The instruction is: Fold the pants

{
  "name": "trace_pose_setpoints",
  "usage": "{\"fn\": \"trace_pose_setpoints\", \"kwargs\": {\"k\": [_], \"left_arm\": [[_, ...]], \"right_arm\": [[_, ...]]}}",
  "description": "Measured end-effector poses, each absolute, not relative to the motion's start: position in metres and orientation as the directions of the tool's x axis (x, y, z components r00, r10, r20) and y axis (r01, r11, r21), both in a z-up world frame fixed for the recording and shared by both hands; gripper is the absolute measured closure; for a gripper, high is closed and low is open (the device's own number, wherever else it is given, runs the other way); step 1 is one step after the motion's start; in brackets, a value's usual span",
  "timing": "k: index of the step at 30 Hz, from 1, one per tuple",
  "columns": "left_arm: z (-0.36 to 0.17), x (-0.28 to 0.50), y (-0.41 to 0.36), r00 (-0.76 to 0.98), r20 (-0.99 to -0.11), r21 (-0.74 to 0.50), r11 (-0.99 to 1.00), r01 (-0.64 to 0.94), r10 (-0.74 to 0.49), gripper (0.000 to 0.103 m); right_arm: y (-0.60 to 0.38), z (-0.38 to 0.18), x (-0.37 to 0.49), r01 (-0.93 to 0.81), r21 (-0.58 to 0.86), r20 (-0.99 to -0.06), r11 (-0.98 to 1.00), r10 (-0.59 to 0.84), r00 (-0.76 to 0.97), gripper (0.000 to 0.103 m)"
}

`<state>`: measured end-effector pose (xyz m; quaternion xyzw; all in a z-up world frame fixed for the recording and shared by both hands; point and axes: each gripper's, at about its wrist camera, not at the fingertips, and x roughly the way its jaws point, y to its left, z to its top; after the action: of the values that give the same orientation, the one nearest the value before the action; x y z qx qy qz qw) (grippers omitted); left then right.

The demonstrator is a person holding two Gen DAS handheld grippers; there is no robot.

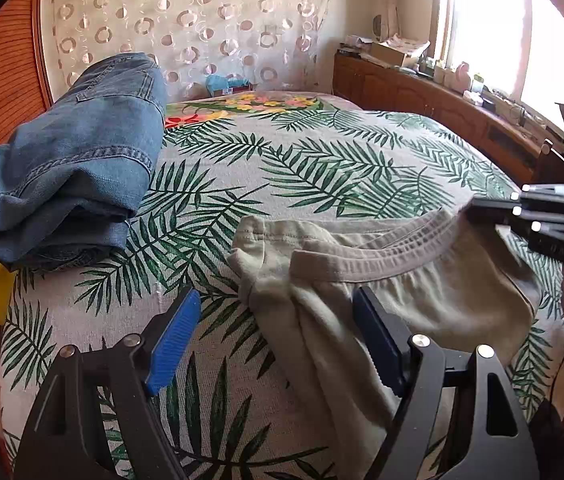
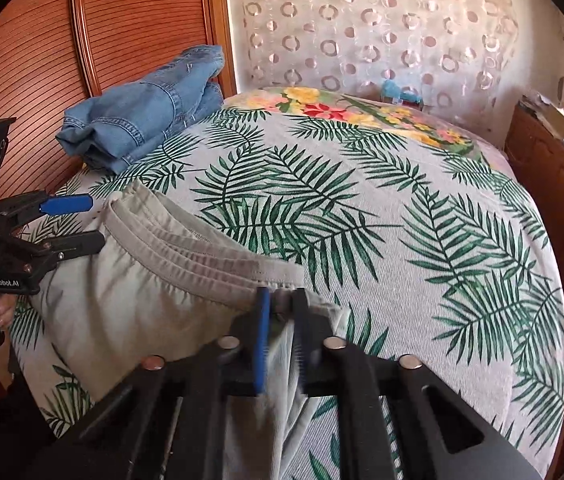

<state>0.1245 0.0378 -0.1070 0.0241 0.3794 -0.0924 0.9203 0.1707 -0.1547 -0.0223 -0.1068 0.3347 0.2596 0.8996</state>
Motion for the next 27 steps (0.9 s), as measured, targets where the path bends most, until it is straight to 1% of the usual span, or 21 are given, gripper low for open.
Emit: {"fn": "trace_pose_setpoints", "kwargs": {"k": [5,8,12,13,15,17,19,21,27], "left_arm": [[-0.111,0.126,0.041,0.685,-0.713,-0.035,0.983,0.181,-0.151,0.024],[-0.114,0.128,0.042,0.676,-0.720,-0.048,0.983,0.178,-0.158,0.024],[-0.117,0.131,0.045,0.664,-0.729,-0.067,0.983,0.173,-0.167,0.024],[-0.117,0.131,0.045,0.661,-0.731,-0.070,0.982,0.173,-0.169,0.024],[-0.118,0.132,0.046,0.656,-0.735,-0.078,0.982,0.172,-0.173,0.024],[-0.119,0.132,0.046,0.655,-0.735,-0.080,0.982,0.170,-0.173,0.024],[-0.119,0.132,0.046,0.654,-0.737,-0.080,0.982,0.170,-0.173,0.024],[-0.119,0.132,0.046,0.654,-0.737,-0.080,0.982,0.170,-0.173,0.024],[-0.119,0.132,0.045,0.653,-0.739,-0.075,0.983,0.170,-0.170,0.024]], "right_arm": [[-0.154,-0.017,0.178,-0.507,-0.026,-0.612,0.861,0.388,0.689,0.097],[-0.154,-0.024,0.183,-0.509,-0.014,-0.639,0.860,0.384,0.667,0.097],[-0.154,-0.026,0.185,-0.506,0.001,-0.648,0.863,0.386,0.657,0.095],[-0.155,-0.025,0.184,-0.505,0.007,-0.649,0.863,0.389,0.654,0.090],[-0.157,-0.023,0.180,-0.495,0.004,-0.643,0.869,0.381,0.664,0.085],[-0.164,-0.021,0.172,-0.493,0.009,-0.640,0.870,0.384,0.666,0.076],[-0.168,-0.021,0.165,-0.484,0.007,-0.645,0.875,0.374,0.666,0.059],[-0.173,-0.023,0.160,-0.475,0.004,-0.653,0.880,0.363,0.665,0.052],[-0.185,-0.031,0.150,-0.471,0.024,-0.673,0.882,0.362,0.644,0.051]]}}
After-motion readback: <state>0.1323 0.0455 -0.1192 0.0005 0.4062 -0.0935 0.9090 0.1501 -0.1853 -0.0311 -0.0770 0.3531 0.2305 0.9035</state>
